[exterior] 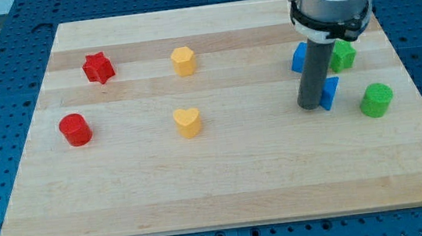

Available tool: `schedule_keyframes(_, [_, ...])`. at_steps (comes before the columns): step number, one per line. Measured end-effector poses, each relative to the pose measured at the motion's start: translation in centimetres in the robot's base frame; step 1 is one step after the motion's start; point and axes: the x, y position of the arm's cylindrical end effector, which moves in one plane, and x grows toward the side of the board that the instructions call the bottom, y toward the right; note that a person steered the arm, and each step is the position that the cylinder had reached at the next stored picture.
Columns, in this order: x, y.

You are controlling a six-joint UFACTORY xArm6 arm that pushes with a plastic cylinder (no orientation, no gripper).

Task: Move the green circle below the green star

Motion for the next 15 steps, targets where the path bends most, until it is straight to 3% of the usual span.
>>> schedule_keyframes(1, [0.4,-0.3])
schedule_keyframes(2, [7.6,-1.2])
schedule_keyframes(3, [10.0,4.1])
schedule_keyframes(5, [7.9,9.8])
schedule_keyframes(9, [3.1,9.1])
schedule_keyframes(10, [4.1,9.6])
schedule_keyframes(12, [0.5,10.8])
schedule_keyframes(15, [-1.3,7.9])
